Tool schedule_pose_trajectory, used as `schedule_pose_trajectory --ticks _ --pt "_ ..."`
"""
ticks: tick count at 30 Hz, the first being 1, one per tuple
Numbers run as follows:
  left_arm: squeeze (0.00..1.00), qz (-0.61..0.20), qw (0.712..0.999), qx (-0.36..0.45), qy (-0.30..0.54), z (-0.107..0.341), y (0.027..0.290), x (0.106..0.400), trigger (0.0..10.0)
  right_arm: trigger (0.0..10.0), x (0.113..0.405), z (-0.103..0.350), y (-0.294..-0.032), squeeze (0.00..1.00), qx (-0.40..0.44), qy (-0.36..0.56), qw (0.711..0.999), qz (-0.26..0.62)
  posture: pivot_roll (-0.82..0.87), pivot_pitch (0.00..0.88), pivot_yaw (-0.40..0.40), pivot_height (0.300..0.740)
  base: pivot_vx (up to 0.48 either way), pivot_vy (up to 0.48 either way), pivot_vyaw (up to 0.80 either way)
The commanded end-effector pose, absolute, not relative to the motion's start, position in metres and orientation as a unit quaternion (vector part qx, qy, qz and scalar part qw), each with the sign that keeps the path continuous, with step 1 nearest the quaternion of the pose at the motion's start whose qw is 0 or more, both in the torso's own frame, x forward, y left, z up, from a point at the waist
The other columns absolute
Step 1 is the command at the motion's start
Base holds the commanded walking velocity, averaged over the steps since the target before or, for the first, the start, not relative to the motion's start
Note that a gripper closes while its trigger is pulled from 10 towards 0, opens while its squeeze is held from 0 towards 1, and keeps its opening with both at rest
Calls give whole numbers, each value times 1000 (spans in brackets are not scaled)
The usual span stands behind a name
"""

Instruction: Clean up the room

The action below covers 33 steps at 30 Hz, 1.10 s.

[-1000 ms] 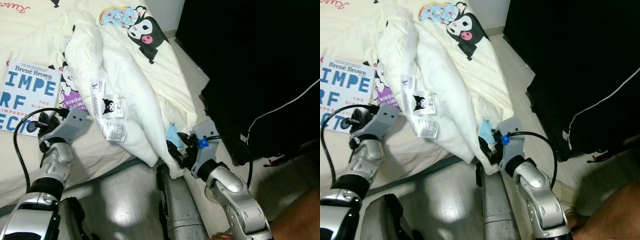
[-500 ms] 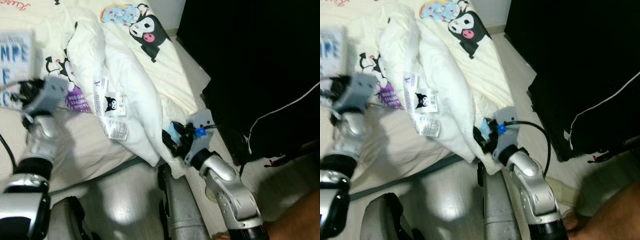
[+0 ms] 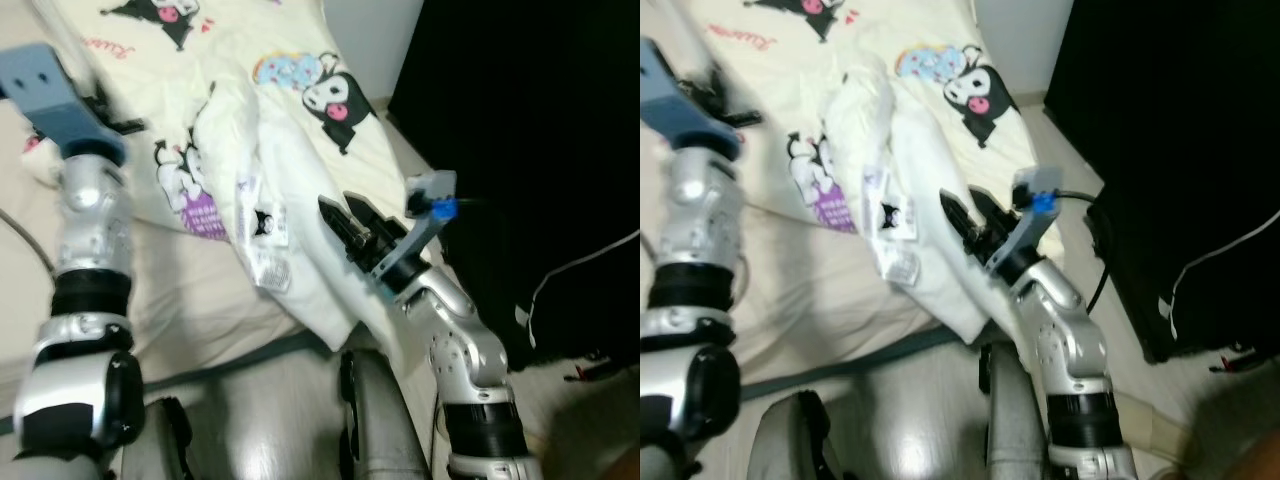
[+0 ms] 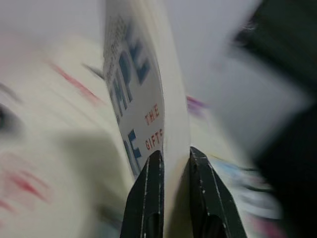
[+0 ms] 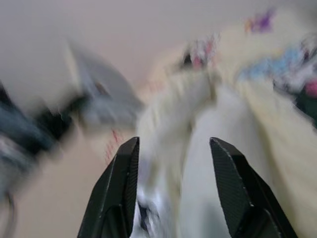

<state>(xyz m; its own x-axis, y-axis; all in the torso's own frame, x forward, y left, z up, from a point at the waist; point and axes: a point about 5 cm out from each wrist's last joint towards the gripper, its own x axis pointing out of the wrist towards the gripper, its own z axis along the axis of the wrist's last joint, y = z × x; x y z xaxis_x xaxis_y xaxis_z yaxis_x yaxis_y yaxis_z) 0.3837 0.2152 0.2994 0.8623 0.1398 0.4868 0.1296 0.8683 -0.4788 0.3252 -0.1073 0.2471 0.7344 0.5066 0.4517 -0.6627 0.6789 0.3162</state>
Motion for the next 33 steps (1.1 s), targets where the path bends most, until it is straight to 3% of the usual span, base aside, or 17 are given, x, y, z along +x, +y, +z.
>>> schedule_pose_trajectory --ticks 1,2,6,7,14,15,17,19,22,26,30,31,32,33 --pt "0 -45 911 -303 -277 304 213 379 0 10000 324 249 -117 0 275 -175 888 325 -221 188 -25 520 0 0 0" --pt "0 -59 899 -346 -260 288 207 378 0 10000 319 262 -120 0 302 -198 862 357 -225 169 -18 520 0 0 0" --pt "0 -63 890 -373 -254 278 206 377 0 10000 310 270 -118 0 301 -213 842 394 -224 158 -19 520 0 0 0" --pt "0 -76 879 -392 -261 276 205 376 0 10000 305 275 -119 0 319 -231 825 406 -228 152 -21 520 0 0 0" --pt "0 -120 847 -436 -280 279 204 374 0 10000 306 282 -134 0 387 -262 793 391 -229 140 -17 520 0 0 0" --pt "0 -120 847 -436 -280 279 204 374 0 10000 306 282 -134 0 387 -262 793 391 -229 140 -17 520 0 0 0" --pt "0 -175 788 -489 -330 296 213 366 0 10000 312 283 -146 0 408 -271 791 366 -232 114 -10 520 0 0 0" --pt "0 -201 759 -499 -368 309 223 359 0 10000 316 282 -149 0 409 -271 796 355 -233 108 -9 520 0 0 0" --pt "0 -204 756 -493 -379 313 227 357 0 10000 316 282 -148 0 408 -271 797 354 -232 108 -9 520 0 0 0" --pt "0 -236 724 -502 -410 323 236 348 0 10000 317 281 -145 0 406 -262 798 360 -219 101 -5 520 0 0 0" --pt "0 -296 702 -491 -422 315 220 338 0 10000 320 276 -137 0 396 -249 805 366 -207 96 1 520 0 0 0" --pt "0 -309 698 -499 -411 309 210 338 2863 10000 320 276 -134 0 397 -245 804 370 -206 97 -1 520 0 0 0" --pt "0 -309 698 -499 -411 309 210 338 2863 10000 320 276 -134 0 397 -245 804 370 -206 97 -1 520 0 0 0" --pt "0 -315 700 -498 -404 306 205 339 3725 10000 321 275 -133 0 396 -244 803 372 -209 96 -2 520 0 0 0"
